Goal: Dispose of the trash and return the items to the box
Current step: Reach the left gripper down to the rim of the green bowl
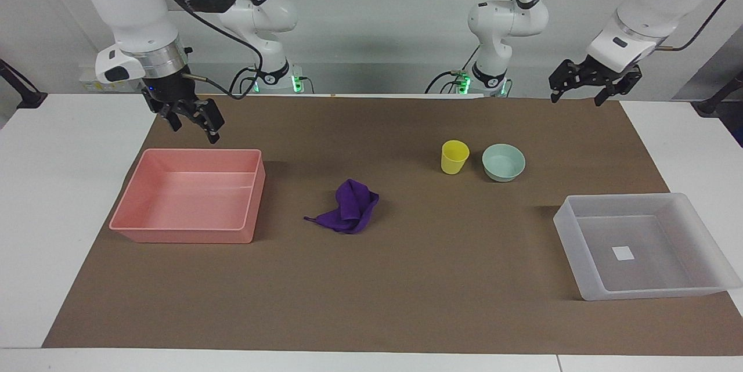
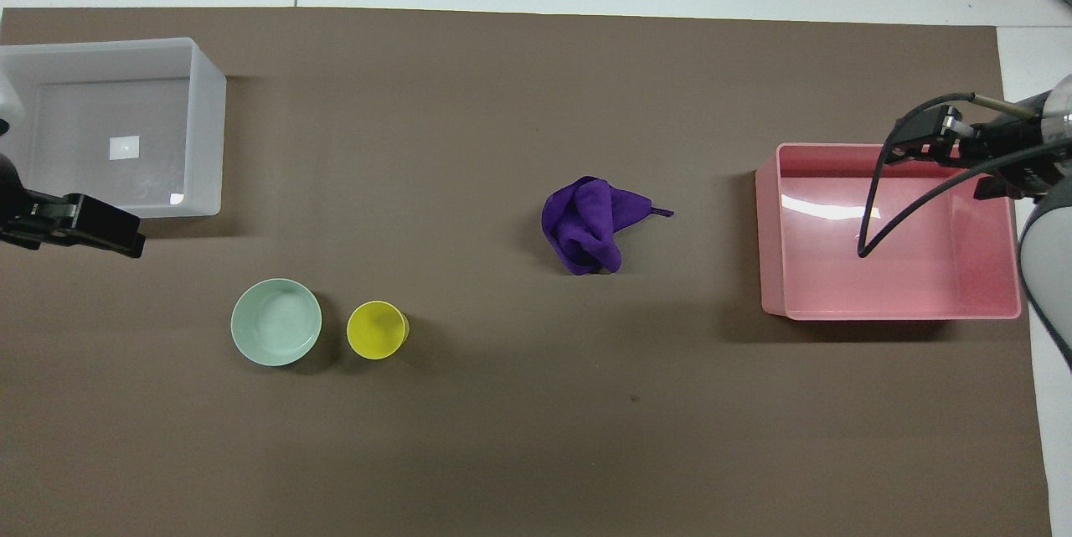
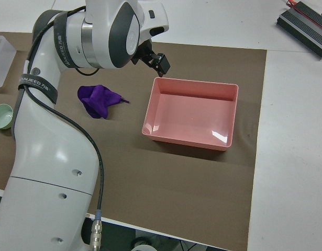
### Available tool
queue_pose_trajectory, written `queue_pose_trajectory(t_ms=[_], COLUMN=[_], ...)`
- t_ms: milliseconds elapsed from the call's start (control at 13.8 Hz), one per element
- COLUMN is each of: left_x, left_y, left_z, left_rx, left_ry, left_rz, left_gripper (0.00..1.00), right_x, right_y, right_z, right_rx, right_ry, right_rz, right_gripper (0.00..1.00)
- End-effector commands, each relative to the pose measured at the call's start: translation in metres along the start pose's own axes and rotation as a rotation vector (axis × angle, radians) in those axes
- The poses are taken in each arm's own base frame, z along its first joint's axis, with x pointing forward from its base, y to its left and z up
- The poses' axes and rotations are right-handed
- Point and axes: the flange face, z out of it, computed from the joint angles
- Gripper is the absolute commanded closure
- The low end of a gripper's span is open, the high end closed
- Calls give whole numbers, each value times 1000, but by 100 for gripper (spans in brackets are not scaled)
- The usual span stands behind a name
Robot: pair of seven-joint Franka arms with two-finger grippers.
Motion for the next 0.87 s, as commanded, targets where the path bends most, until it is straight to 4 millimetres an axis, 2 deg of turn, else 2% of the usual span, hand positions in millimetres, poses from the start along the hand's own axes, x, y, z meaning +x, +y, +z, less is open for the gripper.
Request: queue_pose_trajectory(t_ms=[0, 145, 218, 435, 508, 653, 798], left_x=[-2, 0, 4, 8, 9, -6, -11], left_y=[-12, -18, -15, -19, -20, -21, -24], left_z=[3, 8, 16, 69, 94, 142, 197], left_rx=[-1, 5, 5, 6, 6, 59, 65], left_ry=[-17, -19, -50, -153, -142, -63, -28], left_rz=[-23, -38, -36, -47, -47, -32, -26], left_gripper=[0, 0, 0, 0, 0, 0, 0], right_x=[-2, -3, -2, -3, -2, -3, -2], right_y=[2, 2, 2, 2, 2, 2, 2], right_z=[0, -1, 0, -1, 0, -1, 0], right_rx=[-7, -6, -7, -6, -7, -6, -7], right_ry=[-13, -12, -13, -12, -13, -12, -13], right_rz=[-24, -24, -24, -24, -24, -24, -24], right_gripper=[0, 0, 0, 0, 0, 0, 0])
